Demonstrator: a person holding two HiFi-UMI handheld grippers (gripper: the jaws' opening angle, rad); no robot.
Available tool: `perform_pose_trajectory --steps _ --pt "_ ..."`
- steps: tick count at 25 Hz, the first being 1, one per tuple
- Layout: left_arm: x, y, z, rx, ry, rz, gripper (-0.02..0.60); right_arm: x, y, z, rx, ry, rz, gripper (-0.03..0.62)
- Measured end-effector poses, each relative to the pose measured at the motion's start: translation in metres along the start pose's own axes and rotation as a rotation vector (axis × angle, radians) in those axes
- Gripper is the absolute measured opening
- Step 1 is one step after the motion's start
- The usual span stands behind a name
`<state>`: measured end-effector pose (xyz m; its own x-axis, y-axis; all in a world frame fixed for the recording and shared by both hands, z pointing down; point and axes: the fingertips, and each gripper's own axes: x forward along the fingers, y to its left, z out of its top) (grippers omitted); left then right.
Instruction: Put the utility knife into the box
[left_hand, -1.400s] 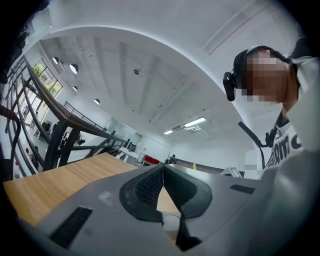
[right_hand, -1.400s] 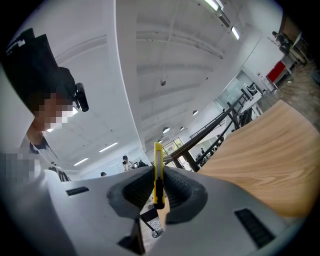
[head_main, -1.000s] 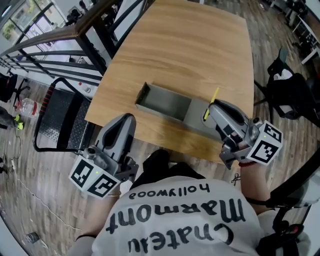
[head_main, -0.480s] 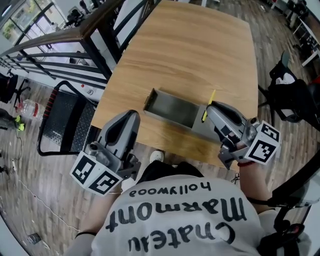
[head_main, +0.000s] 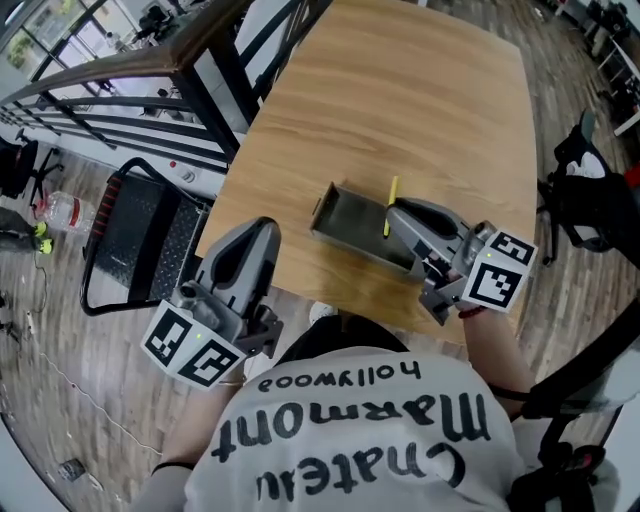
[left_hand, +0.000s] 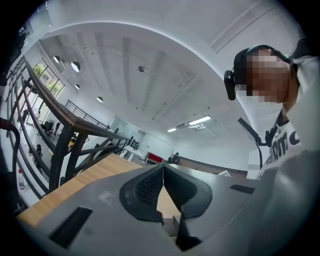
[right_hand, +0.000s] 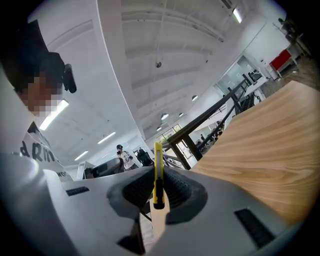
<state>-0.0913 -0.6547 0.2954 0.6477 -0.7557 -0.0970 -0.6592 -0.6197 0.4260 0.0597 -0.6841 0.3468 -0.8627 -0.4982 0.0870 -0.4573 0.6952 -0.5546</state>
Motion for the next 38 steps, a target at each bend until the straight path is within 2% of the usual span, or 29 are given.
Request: perform_pose_trajectory --steps 7,13,20,28,34,38 --pt "0.006 0.019 0.000 -0.020 -0.012 0.004 0.009 0.033 -0.028 -0.034 -0.046 0.143 -0.050 0.057" --pt "0.011 0.020 -0.008 -0.041 0.000 -0.005 0.009 0.044 -0.047 -0.057 0.031 0.202 -0.072 0.057" --pt "0.011 0.020 -0.012 -0.064 -0.001 0.005 0.009 0.053 -0.069 -0.086 0.009 0.340 -0.157 0.057" --pt "0.003 0.031 -0.012 -0.078 -0.009 0.028 0.009 0.058 -0.087 -0.128 -0.141 0.629 -0.263 0.058" --pt "0.002 0.034 -0.013 -0.091 -0.010 0.025 0.009 0.053 -0.097 -0.152 -0.195 0.789 -0.309 0.057" --pt "0.003 0.036 -0.015 -0.100 -0.009 0.023 0.009 0.049 -0.102 -0.162 -0.193 0.845 -0.321 0.057"
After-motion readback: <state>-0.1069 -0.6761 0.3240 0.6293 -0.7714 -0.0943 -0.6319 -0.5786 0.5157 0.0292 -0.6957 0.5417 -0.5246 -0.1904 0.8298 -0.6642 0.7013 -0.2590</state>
